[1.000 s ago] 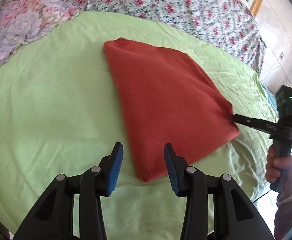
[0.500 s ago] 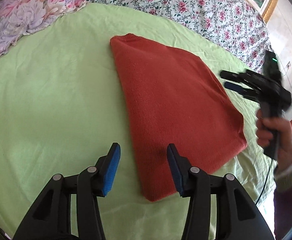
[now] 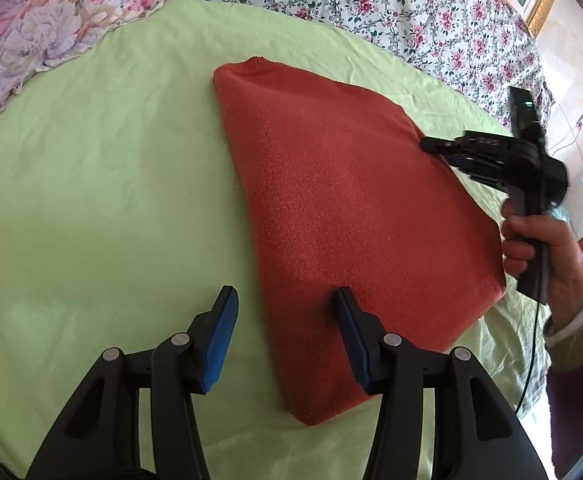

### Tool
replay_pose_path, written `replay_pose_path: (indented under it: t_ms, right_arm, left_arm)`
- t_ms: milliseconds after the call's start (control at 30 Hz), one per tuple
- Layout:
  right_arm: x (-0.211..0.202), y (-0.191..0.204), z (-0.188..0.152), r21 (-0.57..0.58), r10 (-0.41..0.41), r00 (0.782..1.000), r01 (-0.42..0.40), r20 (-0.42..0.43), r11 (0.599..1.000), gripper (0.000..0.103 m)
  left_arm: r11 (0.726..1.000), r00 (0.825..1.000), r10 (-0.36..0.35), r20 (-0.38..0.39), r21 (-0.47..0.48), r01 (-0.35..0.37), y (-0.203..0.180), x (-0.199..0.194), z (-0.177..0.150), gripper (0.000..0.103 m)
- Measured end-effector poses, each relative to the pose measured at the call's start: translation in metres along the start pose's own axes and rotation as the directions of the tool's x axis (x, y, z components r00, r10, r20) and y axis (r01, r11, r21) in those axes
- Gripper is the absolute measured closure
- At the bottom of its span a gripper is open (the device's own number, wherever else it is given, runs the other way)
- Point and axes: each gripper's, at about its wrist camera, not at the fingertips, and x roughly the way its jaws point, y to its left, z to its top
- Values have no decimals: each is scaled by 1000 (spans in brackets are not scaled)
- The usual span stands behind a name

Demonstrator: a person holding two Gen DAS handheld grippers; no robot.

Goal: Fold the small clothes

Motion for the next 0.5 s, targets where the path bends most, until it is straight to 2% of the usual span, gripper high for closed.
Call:
replay_pose_path:
  t_ms: [100,300,367,433,500]
  right_arm:
    - [-22,12,-11,-35,-30,999,31,28,999,78]
    - [-61,39,-50,-68,22,999,-19,43,997,77]
    - [-70,47,-64,-77,45,998,-42,42,996,74]
    - [-75,51,-82,-85,69,997,-66,31,994,67]
    - [-72,49,-94,-95,37,999,-35,12,995,64]
  left_arm:
    - [1000,1000,7,-1,-1,-7,-2,0,-2,52]
    - [1000,1000,23,-2,14,-23,-9,-3,-8,52]
    - [999,1000,31,-5,22,-30,-13,-4,-12,50]
    - [999,999,38,-12,25,-38,-13,-3,-16,49]
    - [999,999,38,-21,27,-37,-13,-2,-20,48]
